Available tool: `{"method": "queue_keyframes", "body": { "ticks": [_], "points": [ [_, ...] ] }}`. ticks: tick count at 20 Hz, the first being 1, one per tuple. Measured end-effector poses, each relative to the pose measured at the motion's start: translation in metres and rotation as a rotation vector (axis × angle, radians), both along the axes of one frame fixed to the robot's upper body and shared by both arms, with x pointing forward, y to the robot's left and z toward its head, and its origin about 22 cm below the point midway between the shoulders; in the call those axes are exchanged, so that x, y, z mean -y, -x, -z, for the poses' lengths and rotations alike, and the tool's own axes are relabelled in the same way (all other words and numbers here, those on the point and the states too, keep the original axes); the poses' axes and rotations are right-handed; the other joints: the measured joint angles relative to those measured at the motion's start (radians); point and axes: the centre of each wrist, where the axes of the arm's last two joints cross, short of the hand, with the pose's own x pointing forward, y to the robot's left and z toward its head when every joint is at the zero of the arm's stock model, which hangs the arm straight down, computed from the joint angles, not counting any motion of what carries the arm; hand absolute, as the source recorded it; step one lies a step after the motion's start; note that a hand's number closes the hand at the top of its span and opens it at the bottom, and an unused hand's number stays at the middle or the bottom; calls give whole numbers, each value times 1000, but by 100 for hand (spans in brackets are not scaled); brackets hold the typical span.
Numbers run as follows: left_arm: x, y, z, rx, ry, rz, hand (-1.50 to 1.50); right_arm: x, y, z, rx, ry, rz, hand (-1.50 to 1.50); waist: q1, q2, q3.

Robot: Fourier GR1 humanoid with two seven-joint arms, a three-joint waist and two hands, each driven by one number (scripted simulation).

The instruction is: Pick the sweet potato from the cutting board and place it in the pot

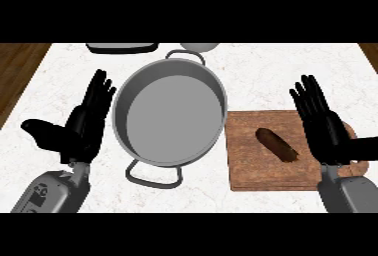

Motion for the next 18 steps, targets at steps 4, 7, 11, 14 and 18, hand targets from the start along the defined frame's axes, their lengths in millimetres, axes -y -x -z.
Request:
{"method": "queue_keyframes", "body": {
  "ticks": [4,7,11,14,18],
  "points": [
    [-32,3,13,-50,-141,-65,0,27,4,-4,-10,232,30,150,1,-1,-27],
    [-59,11,28,-116,-259,-120,0,64,5,-24,30,561,78,-150,1,-6,-44],
    [-83,23,43,-198,-333,-160,0,93,5,-66,327,965,180,-150,-15,-17,-47],
    [-102,33,48,-231,-364,-178,0,93,23,-55,492,1114,176,-150,-23,-15,-44],
    [-115,45,53,-244,-380,-178,0,86,53,-39,571,1230,149,-150,-23,-9,-43]
  ]
}}
